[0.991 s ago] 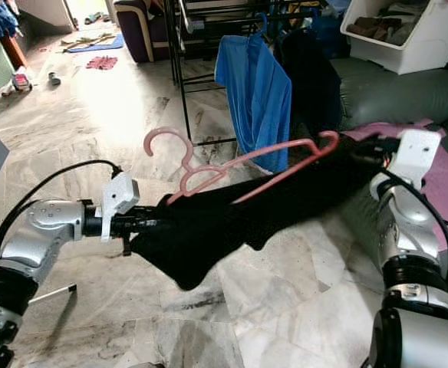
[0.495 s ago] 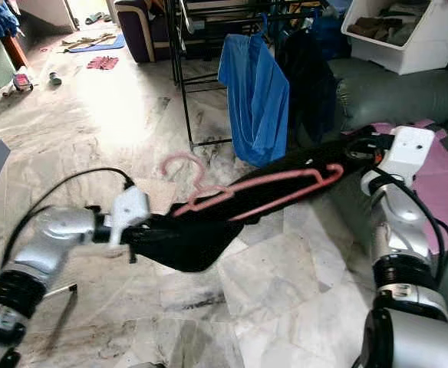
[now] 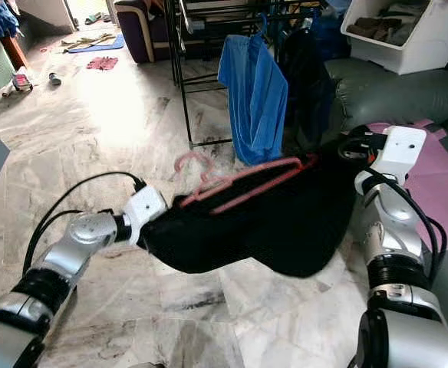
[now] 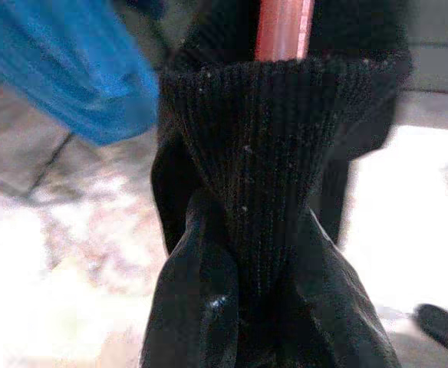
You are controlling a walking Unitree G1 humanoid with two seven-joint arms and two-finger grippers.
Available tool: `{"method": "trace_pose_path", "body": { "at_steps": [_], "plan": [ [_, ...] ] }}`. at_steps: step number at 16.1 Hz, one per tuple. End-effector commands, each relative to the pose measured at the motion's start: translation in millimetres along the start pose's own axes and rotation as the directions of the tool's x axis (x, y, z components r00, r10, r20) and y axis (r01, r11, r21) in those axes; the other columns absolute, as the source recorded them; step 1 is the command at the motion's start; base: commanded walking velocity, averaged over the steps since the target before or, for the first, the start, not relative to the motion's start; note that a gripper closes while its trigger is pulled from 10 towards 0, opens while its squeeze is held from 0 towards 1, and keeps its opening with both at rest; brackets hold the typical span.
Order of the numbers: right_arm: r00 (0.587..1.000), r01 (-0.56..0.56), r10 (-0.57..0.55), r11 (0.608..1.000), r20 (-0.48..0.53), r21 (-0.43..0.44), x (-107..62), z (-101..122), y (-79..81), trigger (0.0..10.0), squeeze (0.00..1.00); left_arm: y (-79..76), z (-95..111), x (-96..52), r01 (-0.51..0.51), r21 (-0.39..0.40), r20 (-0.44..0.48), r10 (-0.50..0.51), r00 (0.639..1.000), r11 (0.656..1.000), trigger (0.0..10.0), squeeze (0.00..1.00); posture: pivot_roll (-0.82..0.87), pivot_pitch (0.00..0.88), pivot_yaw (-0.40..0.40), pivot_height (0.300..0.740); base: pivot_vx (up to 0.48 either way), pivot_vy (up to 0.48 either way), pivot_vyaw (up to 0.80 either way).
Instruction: Hang hanger
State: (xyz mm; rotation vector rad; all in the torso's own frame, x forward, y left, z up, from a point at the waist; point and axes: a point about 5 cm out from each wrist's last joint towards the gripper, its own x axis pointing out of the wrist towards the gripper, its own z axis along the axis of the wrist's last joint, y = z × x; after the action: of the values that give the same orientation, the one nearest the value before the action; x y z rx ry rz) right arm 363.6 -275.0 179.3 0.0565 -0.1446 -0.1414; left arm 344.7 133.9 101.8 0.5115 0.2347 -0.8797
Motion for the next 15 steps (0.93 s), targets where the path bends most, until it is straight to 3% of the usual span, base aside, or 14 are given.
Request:
{"method": "trace_pose_path", "body": {
  "at_steps": [1, 3, 5, 8, 9, 11, 13, 15],
  "plan": [
    [0.998, 0.021, -0.02, 1.0, 0.056, -0.015, 1.1, 12.6, -2.7, 0.0, 0.0, 9.5, -14.3, -5.6, -0.115, -0.053, -0.074, 0.111, 0.991, 0.992, 0.0, 0.0, -0.05, 0.057, 0.02, 0.74, 0.0, 0.0, 0.0],
    [0.998, -0.03, 0.033, 0.998, 0.051, -0.047, 1.6, 8.4, 15.9, 0.0, 0.0, 4.6, -9.0, 4.9, -0.216, -0.137, -0.049, 0.211, 0.976, 0.967, 0.0, 0.0, -0.05, 0.058, 0.023, 0.74, 0.0, 0.0, 0.0],
    [0.993, -0.111, 0.113, 0.992, 0.032, -0.063, 0.1, -2.0, 42.6, 0.0, 0.0, -11.5, 6.1, 23.9, -0.246, -0.292, 0.015, 0.261, 0.965, 0.924, 0.0, 0.0, -0.05, 0.054, 0.022, 0.74, 0.0, 0.0, 0.0],
    [0.986, -0.167, 0.168, 0.985, 0.017, -0.053, -1.1, -9.2, 67.0, 0.0, 0.0, -29.8, 17.1, 38.0, -0.218, -0.338, 0.042, 0.246, 0.968, 0.916, 0.0, 0.0, -0.05, 0.049, 0.018, 0.74, 0.0, 0.0, 0.0],
    [0.975, -0.224, 0.224, 0.973, 0.002, -0.062, -4.7, -15.3, 84.4, 0.0, 0.0, -41.6, 23.2, 45.2, -0.19, -0.331, 0.058, 0.221, 0.974, 0.924, 0.0, 0.0, -0.05, 0.048, 0.017, 0.74, 0.0, 0.0, 0.0],
    [0.932, -0.363, 0.36, 0.929, -0.053, -0.078, -18.7, -31.7, 117.5, 0.0, 0.0, -50.0, 35.2, 51.9, -0.186, -0.35, 0.083, 0.228, 0.97, 0.918, 0.0, 0.0, -0.05, 0.045, 0.013, 0.74, 0.0, 0.0, 0.0],
    [0.883, -0.465, 0.457, 0.883, -0.112, -0.067, -33.5, -46.4, 133.3, 0.0, 0.0, -43.6, 39.8, 51.3, -0.197, -0.393, 0.085, 0.249, 0.965, 0.898, 0.0, 0.0, -0.05, 0.046, 0.01, 0.74, 0.0, 0.0, 0.0],
    [0.803, -0.581, 0.563, 0.812, -0.195, -0.051, -50.3, -62.3, 143.2, 0.0, 0.0, -37.7, 40.6, 49.6, -0.218, -0.396, 0.08, 0.271, 0.959, 0.892, 0.0, 0.0, -0.05, 0.046, 0.01, 0.74, 0.0, 0.0, 0.0]
  ]
}}
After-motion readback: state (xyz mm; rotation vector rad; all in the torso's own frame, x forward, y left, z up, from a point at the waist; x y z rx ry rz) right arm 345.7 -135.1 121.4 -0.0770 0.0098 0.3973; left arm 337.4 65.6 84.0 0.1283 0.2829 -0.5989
